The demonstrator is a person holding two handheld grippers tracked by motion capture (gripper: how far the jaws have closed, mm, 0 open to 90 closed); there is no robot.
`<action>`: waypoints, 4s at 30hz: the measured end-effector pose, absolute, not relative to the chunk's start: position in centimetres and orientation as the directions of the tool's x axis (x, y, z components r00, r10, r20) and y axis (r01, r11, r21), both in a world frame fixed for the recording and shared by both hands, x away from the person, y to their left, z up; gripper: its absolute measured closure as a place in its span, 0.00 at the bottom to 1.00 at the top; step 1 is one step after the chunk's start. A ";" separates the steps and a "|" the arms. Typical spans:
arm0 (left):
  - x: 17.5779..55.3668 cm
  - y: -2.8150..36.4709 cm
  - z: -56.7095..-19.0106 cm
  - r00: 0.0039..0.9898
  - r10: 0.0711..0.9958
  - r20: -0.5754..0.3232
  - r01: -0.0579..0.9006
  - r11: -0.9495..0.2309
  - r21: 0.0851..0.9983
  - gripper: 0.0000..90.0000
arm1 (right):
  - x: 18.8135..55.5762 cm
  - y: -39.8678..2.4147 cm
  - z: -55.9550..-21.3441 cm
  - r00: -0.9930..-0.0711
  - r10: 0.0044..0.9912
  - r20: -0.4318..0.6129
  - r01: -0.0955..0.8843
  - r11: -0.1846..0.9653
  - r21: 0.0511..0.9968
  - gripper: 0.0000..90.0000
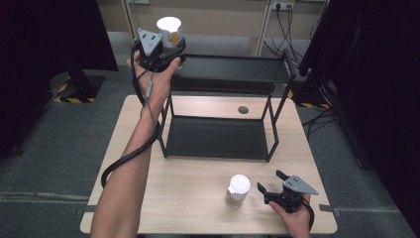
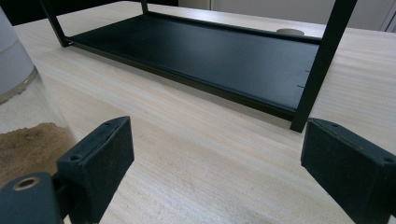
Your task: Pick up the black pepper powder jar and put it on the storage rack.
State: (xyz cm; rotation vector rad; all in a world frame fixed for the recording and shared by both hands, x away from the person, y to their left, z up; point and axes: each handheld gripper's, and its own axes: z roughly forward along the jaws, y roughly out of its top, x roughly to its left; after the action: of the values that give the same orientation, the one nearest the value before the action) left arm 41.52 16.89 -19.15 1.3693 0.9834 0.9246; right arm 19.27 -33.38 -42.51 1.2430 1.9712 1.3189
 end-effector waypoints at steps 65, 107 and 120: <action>36.8 18.8 -21.6 0.364 0.931 -0.019 -0.011 0.025 1.000 0.17 | 19.3 -33.1 -42.4 -0.493 0.866 0.089 0.422 0.149 0.894 0.11; 31.5 19.6 -30.0 0.436 0.900 -0.028 0.007 0.028 1.000 0.17 | 19.3 -33.0 -42.5 -0.494 0.865 0.082 0.416 0.152 0.897 0.11; 30.3 19.9 -32.0 0.449 0.893 -0.026 0.023 0.017 1.000 0.17 | 19.2 -33.0 -42.5 -0.495 0.865 0.079 0.413 0.155 0.897 0.11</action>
State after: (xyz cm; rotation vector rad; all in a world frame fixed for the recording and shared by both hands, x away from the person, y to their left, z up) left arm 30.31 19.89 -32.01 1.3922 0.8823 0.8352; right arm 19.23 -33.04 -42.51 1.2139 1.9780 1.3039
